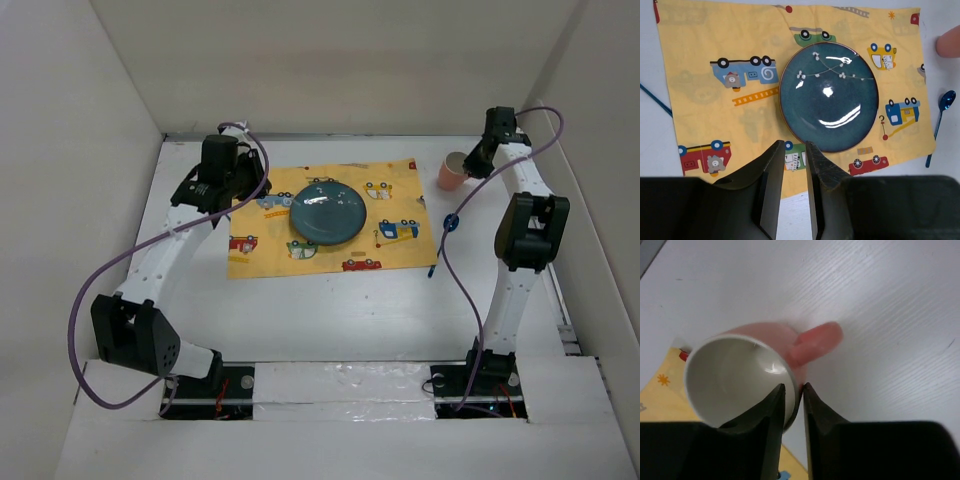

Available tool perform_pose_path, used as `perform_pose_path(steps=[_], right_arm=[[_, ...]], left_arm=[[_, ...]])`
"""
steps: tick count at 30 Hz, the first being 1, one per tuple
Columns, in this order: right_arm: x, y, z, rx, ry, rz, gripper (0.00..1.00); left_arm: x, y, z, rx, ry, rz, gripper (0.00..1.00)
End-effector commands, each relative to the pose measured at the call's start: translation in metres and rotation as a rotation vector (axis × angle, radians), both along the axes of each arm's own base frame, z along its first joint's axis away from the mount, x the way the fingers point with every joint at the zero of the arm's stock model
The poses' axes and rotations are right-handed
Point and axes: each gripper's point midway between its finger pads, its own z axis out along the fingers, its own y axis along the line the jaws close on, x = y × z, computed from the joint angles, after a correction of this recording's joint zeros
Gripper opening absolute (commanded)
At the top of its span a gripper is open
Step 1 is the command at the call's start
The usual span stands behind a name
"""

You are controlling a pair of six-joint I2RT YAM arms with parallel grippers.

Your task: Set the dinner table for one person

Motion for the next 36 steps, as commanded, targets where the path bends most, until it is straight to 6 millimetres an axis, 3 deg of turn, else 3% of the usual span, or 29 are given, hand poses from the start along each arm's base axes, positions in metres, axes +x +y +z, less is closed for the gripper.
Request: perform_pose_path(steps=[1, 3, 4, 7, 8, 10, 11, 13, 14, 15, 19, 25, 28, 36], right_arm=[[0.017, 0.011, 0.004, 0.032, -0.055, 0.017, 0.22], [0.023, 0.010, 0.011, 0.031, -0.085, 0.010, 0.03], [0.023, 0.006, 0.017, 0.014, -0.092, -0.017, 0.00], [0.022, 0.007, 0.047, -0.055, -0.155, -0.036, 0.00], [0.022, 0.012, 0.084, -0.073, -0.249, -0.029, 0.00], [0.026, 0.031, 0.119, -0.090, -0.350, 0.030, 0.00], [0.026, 0.039, 0.135, -0.094, -0.383, 0.050, 0.00], [0.024, 0.054, 0.138, -0.102, -0.349, 0.107, 0.00], [0.029, 0.069, 0.154, -0.103, -0.374, 0.142, 0.00], [0.029, 0.077, 0.143, -0.098, -0.332, 0.168, 0.00], [0.033, 0.110, 0.137, -0.097, -0.319, 0.242, 0.00], [0.036, 0.135, 0.112, -0.095, -0.245, 0.284, 0.00], [0.038, 0.140, 0.109, -0.096, -0.230, 0.290, 0.00], [0.041, 0.137, 0.073, -0.107, -0.142, 0.280, 0.00]], left_arm=[[0.004, 0.004, -0.009, 0.011, 0.005, 0.020, 0.21], [0.003, 0.007, -0.019, 0.031, 0.033, 0.034, 0.21], [0.003, 0.008, -0.021, 0.036, 0.034, 0.040, 0.21], [-0.001, 0.012, -0.021, 0.046, 0.035, 0.051, 0.21], [0.000, 0.016, -0.020, 0.053, 0.032, 0.073, 0.21], [-0.002, 0.022, -0.018, 0.058, 0.031, 0.112, 0.21], [0.001, 0.035, -0.018, 0.087, 0.026, 0.193, 0.21], [0.003, 0.045, -0.017, 0.090, 0.032, 0.275, 0.19], [0.003, 0.047, -0.017, 0.088, 0.035, 0.291, 0.19], [0.003, 0.047, -0.018, 0.075, 0.038, 0.304, 0.18], [0.004, 0.046, -0.022, 0.034, 0.049, 0.314, 0.17], [0.005, 0.054, -0.026, 0.011, 0.050, 0.343, 0.18], [0.005, 0.055, -0.026, 0.016, 0.049, 0.345, 0.19], [0.001, 0.056, -0.034, 0.015, 0.066, 0.349, 0.20]])
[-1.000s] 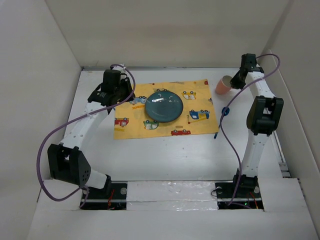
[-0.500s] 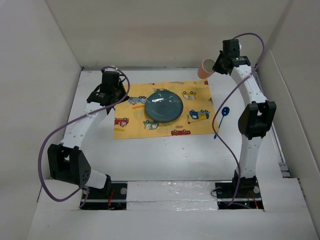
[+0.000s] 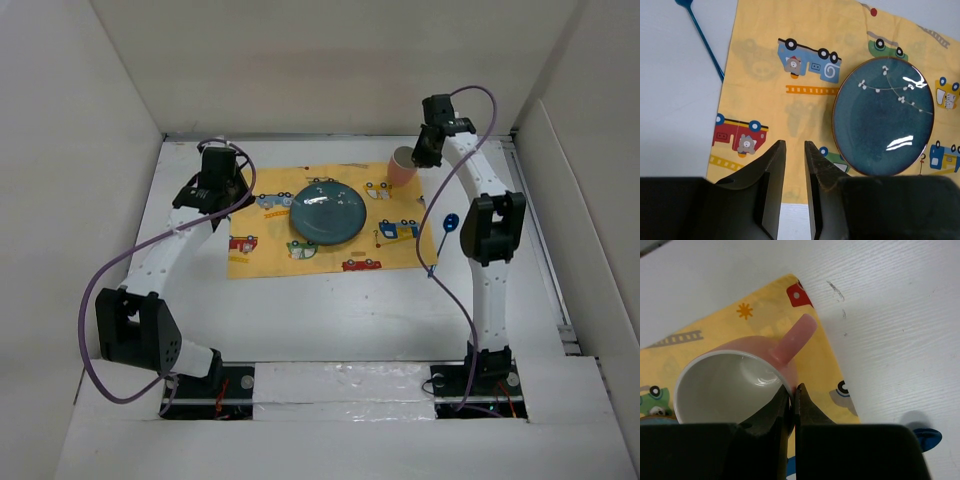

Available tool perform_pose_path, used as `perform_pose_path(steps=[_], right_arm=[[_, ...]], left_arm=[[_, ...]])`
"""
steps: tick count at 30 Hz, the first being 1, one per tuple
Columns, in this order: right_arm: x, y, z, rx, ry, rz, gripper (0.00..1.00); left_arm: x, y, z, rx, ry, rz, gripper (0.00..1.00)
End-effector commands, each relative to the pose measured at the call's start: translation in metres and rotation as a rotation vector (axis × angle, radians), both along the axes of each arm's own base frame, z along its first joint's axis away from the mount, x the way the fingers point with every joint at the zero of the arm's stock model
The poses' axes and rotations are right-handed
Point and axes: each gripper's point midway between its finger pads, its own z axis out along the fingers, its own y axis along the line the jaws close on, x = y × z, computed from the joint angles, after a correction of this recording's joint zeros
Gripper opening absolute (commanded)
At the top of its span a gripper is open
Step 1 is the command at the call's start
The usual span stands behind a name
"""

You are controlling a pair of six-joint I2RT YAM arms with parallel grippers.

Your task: Set the dinner table for one person

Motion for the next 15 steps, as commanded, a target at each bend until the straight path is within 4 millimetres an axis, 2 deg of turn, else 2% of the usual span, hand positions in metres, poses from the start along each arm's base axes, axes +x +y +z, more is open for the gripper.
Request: perform_pose_path(steps=[1, 7, 10, 12, 15], right_arm=[[0.017, -0.002, 0.044, 0.010, -0.120, -0.014, 0.00], [0.021, 0.003, 0.028, 0.012, -0.100, -0.026, 0.00], [0.024, 0.002, 0.030, 0.014, -0.113, -0.045, 0.02], [0.026, 0.002, 0.028, 0.016, -0.112, -0.050, 0.10], [0.028, 0.001, 0.031, 0.013, -0.119, -0.055, 0.22]], left_arm=[[-0.003, 0.003, 0.013, -0.012, -0.047, 0.018, 0.20], [-0.003, 0.010, 0.008, 0.007, -0.043, 0.058, 0.21], [-0.001, 0.014, 0.005, 0.021, -0.047, 0.078, 0.25], [0.003, 0.018, -0.001, 0.023, -0.028, 0.095, 0.29], [0.006, 0.012, -0.006, -0.004, -0.006, 0.088, 0.31]])
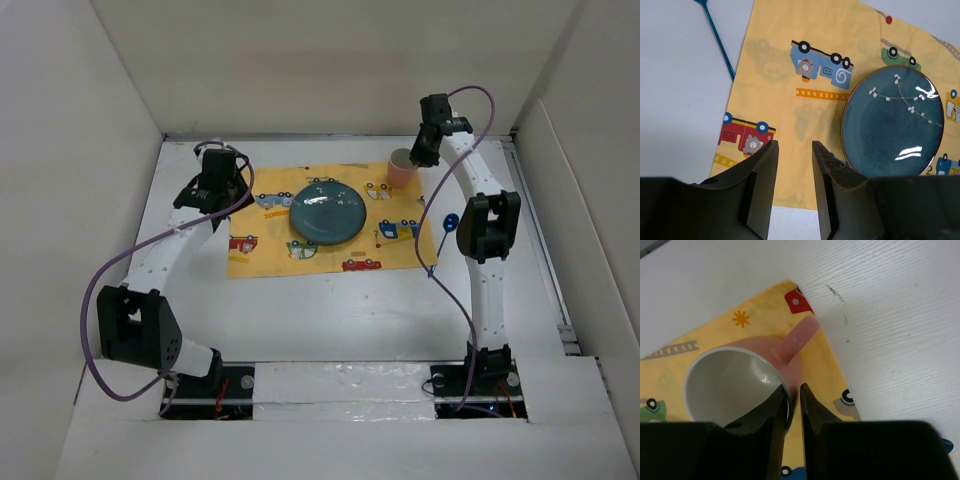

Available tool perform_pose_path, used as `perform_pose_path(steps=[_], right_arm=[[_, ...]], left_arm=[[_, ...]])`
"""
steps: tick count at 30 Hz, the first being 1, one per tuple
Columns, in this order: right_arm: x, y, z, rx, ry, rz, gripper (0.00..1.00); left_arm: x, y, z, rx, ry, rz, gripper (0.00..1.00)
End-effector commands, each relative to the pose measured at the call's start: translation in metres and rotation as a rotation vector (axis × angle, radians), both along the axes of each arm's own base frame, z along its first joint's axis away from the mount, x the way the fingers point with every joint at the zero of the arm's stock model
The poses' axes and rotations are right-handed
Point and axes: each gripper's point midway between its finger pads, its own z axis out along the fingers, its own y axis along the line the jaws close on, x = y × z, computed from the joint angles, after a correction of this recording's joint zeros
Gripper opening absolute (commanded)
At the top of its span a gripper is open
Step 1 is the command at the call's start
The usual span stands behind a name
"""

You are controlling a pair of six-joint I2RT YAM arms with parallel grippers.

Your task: Set the dinner table for one person

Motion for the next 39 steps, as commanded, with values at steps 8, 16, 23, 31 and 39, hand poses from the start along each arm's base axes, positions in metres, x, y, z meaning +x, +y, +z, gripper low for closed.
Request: perform_pose_path(steps=[8, 16, 23, 31, 39], right_arm=[[0.025, 0.007, 0.087, 0.073, -0.241, -0.006, 0.45], [-0.004, -0.006, 0.196, 0.135, -0.463, 0.004, 0.52], [-0.058, 0.002, 0.224, 0.287, -0.583, 0.096, 0.00], [-0.127, 0.066, 0.180, 0.394, -0.489, 0.278, 0.00], [-0.170, 0.104, 0.144, 0.389, -0.370, 0.385, 0.00]], left_arm=[[0.023, 0.027, 0.000, -0.045, -0.021, 0.099, 0.32], [0.030, 0.098, -0.020, -0.069, -0.011, 0.280, 0.29], [0.052, 0.114, -0.062, -0.012, 0.082, 0.362, 0.26], [0.092, 0.119, -0.078, 0.045, 0.082, 0.431, 0.31], [0.109, 0.120, -0.128, 0.085, 0.183, 0.454, 0.33]])
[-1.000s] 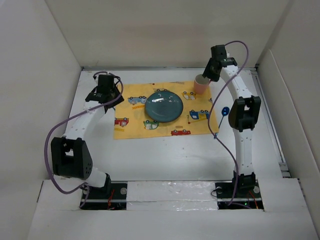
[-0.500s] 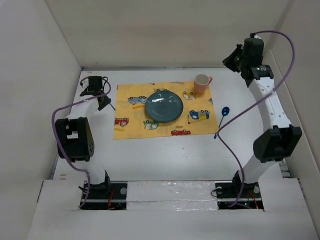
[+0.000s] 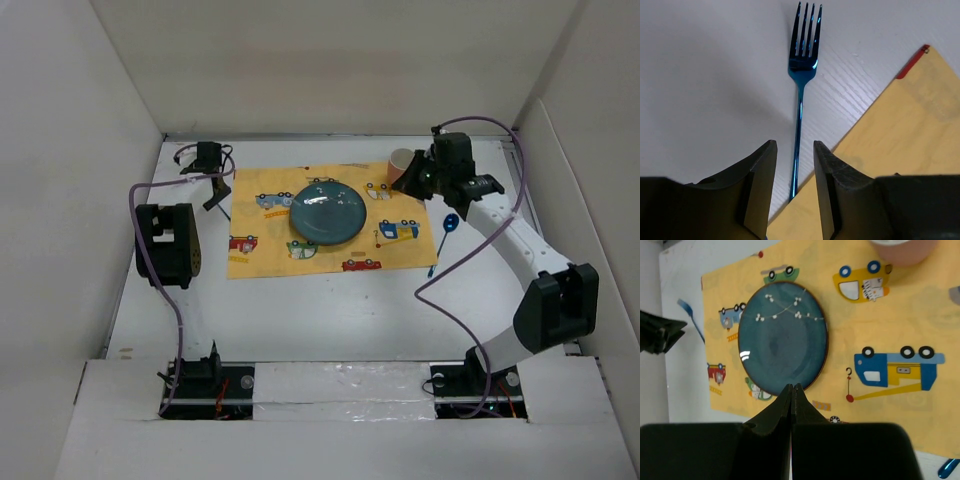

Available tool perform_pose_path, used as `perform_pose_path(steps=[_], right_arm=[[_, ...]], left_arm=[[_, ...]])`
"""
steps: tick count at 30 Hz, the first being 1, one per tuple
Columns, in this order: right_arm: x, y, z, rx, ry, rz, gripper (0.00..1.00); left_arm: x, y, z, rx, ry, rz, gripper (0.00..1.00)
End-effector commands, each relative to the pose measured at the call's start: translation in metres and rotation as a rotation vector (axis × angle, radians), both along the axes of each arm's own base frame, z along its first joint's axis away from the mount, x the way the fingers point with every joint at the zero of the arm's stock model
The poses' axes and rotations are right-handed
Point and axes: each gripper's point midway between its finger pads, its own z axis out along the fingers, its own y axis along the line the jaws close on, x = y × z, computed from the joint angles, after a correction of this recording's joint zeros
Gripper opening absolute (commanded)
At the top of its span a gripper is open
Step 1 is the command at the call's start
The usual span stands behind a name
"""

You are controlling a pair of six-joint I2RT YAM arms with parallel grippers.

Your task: Set the dinner table for one person

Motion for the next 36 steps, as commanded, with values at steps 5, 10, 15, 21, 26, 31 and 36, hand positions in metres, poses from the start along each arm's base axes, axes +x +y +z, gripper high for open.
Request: perform_pose_path(steps=[5, 10, 15, 21, 26, 31, 36], right_arm=[[-0.015, 0.013, 0.035, 0.018, -0.095, 0.063, 0.00], [-0.027, 0.031, 0.035, 0.021, -0.087, 0.118, 0.00], [-0.031, 0.047, 0.038, 0.025, -0.093, 0.139, 0.00], [-0.021, 0.043, 0.057, 0.027, -0.127, 0.110, 0.00], [-0.011, 0.017, 0.078, 0.031, -0.171, 0.051, 0.00], [-0.009, 0.000, 0.096, 0.049, -0.202, 0.035, 0.00], [-0.017, 0.016, 0.088, 0.084, -0.181, 0.085, 0.00]], left_arm=[[0.010, 0.012, -0.024, 0.051, 0.061, 0.051, 0.33], [0.020, 0.009, -0.038, 0.040, 0.080, 0.031, 0.33], [0.020, 0.008, -0.045, 0.040, 0.117, 0.020, 0.30], [0.014, 0.014, -0.049, 0.089, 0.171, -0.004, 0.18], [-0.004, 0.023, -0.057, 0.151, 0.244, -0.022, 0.04], [-0.016, 0.026, -0.052, 0.181, 0.266, -0.060, 0.00], [-0.009, 0.059, 0.003, 0.246, 0.185, -0.025, 0.00]])
